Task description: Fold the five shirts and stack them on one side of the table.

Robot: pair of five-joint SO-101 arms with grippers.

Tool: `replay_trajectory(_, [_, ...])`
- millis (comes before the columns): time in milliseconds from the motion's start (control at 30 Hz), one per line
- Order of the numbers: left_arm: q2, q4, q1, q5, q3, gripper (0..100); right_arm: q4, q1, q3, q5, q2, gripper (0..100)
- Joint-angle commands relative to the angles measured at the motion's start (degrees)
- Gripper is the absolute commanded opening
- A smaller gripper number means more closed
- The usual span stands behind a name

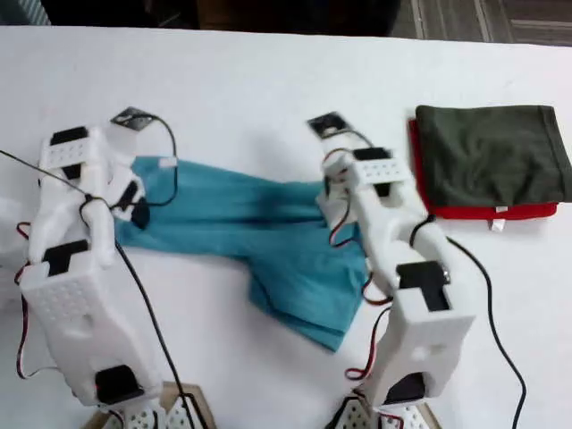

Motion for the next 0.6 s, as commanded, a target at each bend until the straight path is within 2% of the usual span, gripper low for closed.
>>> replay_trajectory(0, [4.13, 0.79, -5.19, -2.11, -4.62, 17, 0.48, 6.37, -2.37, 0.09, 2.33, 13.2])
replay_trajectory(267, [10.99, 10.64, -5.10, -2.11, -16.57, 17, 5.32, 4.44, -2.29, 1.76, -3.65, 13.1])
replay_trajectory(433, [7.30, 20.84, -5.19, -2.46, -26.68, 17, 9.80, -1.36, 0.44, 2.11, -19.82, 13.1])
replay_trajectory(567, [2.46, 26.11, -4.13, -2.02, -34.68, 17, 8.40, -8.57, 12.13, 2.29, -31.78, 13.3])
